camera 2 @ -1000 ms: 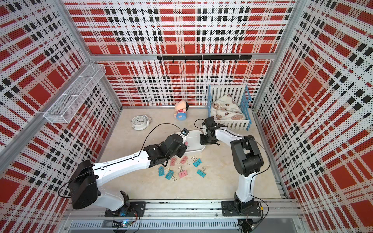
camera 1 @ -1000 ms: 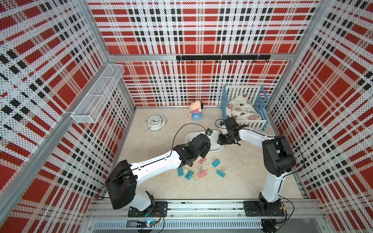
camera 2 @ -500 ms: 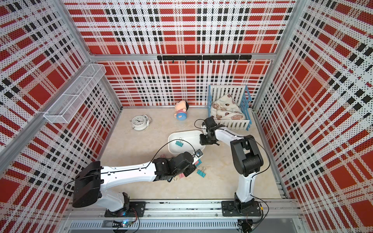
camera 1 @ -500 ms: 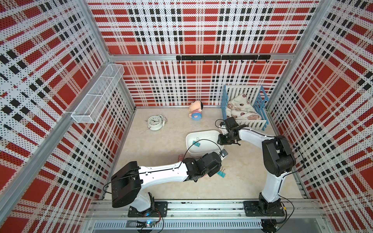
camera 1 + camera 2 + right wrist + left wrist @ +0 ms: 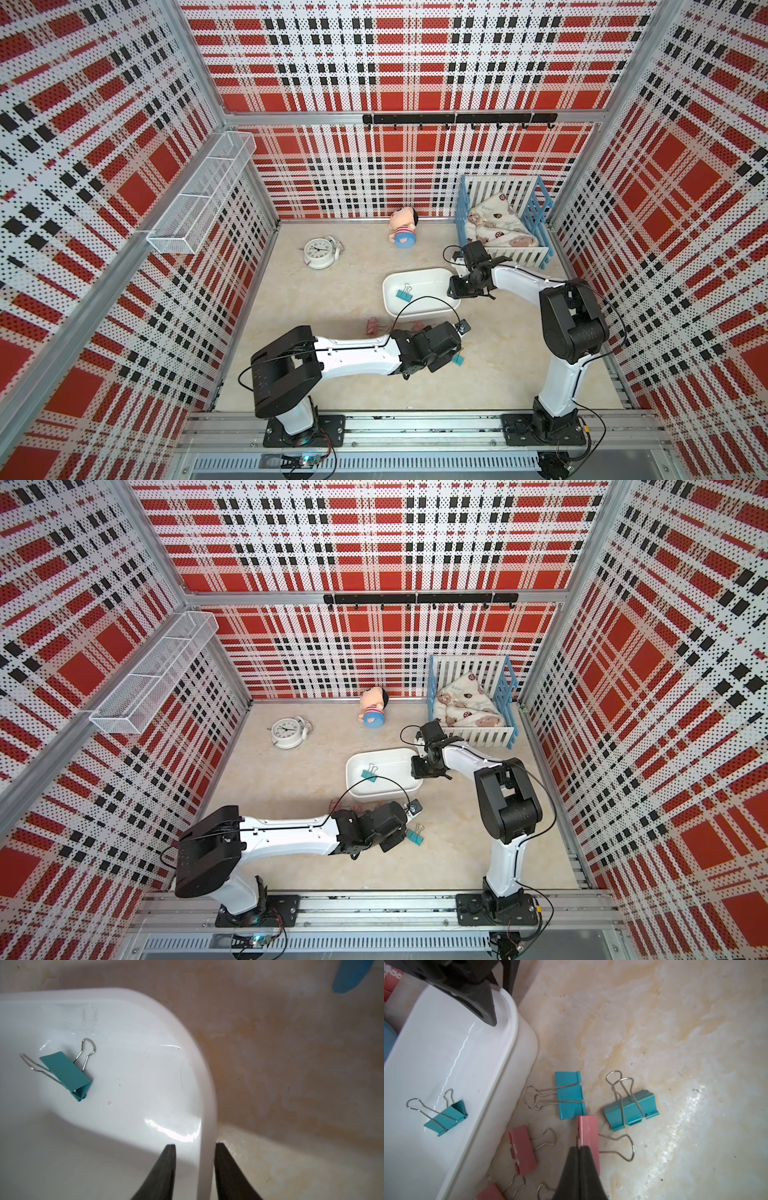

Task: Take out the binder clips from the storage box
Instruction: Place the binder clip at the center of the board.

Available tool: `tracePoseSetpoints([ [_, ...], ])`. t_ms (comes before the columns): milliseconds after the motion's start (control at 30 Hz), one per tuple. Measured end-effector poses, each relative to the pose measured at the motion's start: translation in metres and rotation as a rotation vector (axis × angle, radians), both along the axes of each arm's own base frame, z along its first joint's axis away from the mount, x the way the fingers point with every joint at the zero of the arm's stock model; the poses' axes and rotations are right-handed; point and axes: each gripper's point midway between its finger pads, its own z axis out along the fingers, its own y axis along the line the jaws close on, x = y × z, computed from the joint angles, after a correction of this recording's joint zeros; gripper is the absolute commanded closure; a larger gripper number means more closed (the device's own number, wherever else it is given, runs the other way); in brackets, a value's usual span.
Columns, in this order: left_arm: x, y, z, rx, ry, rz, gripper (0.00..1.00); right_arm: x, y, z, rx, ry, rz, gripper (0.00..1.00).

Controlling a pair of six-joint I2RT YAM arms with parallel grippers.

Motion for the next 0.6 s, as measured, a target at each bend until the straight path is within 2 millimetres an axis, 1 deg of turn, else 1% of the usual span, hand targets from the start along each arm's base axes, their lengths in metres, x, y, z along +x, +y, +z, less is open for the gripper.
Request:
tracePoseSetpoints([
  [67,-0.0004,0.0014,-0.0062,0.012,0.006,0.003,1.00,0.0000,-0.0001,0.0000,0.000,0.000,0.000,0.62],
  [367,0.0013,0.0001,-0.0062,0.000,-0.001,0.017,1.00,0.0000,-0.0001,0.0000,0.000,0.000,0.000,0.62],
  [500,-0.0009,-0.0002,-0.0076,0.001,-0.005,0.013,0.97,0.0000,-0.0001,0.0000,0.000,0.000,0.000,0.62],
  [600,-0.0021,-0.0008,-0.0082,-0.001,-0.009,0.010,0.92,0.0000,-0.0001,0.0000,0.000,0.000,0.000,0.62],
])
